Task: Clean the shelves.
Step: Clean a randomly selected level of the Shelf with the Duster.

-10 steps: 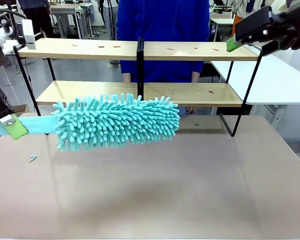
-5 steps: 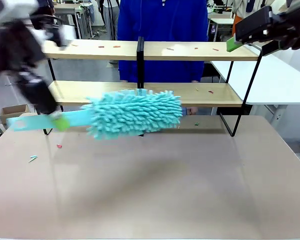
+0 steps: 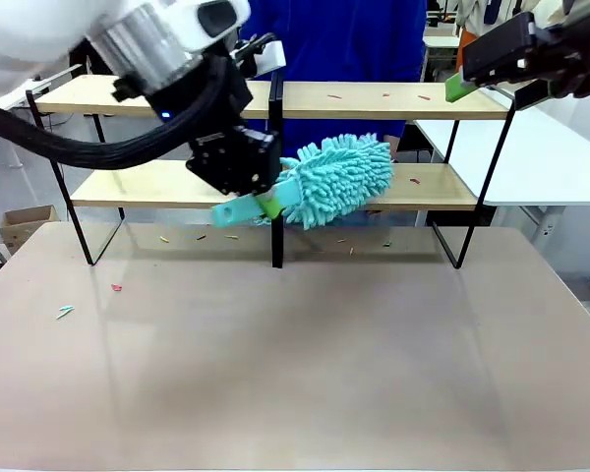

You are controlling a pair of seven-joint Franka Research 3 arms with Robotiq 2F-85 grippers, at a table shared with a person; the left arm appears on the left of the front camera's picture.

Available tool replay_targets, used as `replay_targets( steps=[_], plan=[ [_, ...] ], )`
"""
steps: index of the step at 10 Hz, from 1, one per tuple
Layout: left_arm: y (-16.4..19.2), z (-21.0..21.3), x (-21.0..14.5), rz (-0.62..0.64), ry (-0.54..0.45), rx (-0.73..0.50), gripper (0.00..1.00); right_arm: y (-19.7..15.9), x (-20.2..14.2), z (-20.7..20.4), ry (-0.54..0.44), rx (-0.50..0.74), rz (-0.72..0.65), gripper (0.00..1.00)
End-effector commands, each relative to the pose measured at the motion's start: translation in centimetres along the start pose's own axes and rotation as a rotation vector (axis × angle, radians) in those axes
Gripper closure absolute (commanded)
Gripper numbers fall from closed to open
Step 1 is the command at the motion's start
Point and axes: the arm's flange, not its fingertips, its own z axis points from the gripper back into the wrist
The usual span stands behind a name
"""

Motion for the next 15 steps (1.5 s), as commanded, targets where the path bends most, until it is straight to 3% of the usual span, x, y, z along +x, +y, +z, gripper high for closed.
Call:
replay_targets(
  steps=[1,2,3,4,5,6,8,11,12,15],
  plan=[
    [-1.2,-1.0,0.6,0.092,-0.082,0.057,0.87,-0.1,0.0,0.0,0.0,0.0,-0.002,0.0],
    [-1.0,-1.2,0.6,-0.061,0.243,0.045,0.87,-0.1,0.0,0.0,0.0,0.0,-0.002,0.0],
    [-0.7,-0.5,0.5,0.043,-0.045,0.016,0.87,-0.1,0.0,0.0,0.0,0.0,-0.002,0.0],
    [-0.7,-0.5,0.5,0.043,-0.045,0.016,0.87,-0.1,0.0,0.0,0.0,0.0,-0.002,0.0],
    [-1.1,-1.9,0.3,0.02,0.044,0.029,0.87,-0.1,0.0,0.0,0.0,0.0,-0.002,0.0],
    [-1.2,-3.0,0.4,0.11,-0.058,0.111,0.87,-0.1,0.0,0.0,0.0,0.0,-0.002,0.0],
    [-1.7,-5.4,1.0,0.12,-0.105,0.172,0.87,-0.1,0.0,0.0,0.0,0.0,-0.002,0.0],
    [-2.2,-6.9,2.3,0.212,-0.249,0.269,0.87,-0.1,0.0,0.0,0.0,0.0,-0.002,0.0],
    [-2.3,-7.5,2.7,0.247,-0.277,0.303,0.87,-0.1,0.0,0.0,0.0,0.0,-0.002,0.0],
    [-2.0,-9.5,5.1,0.293,-0.24,0.324,0.87,-0.1,0.0,0.0,0.0,0.0,-0.002,0.0]
  ],
)
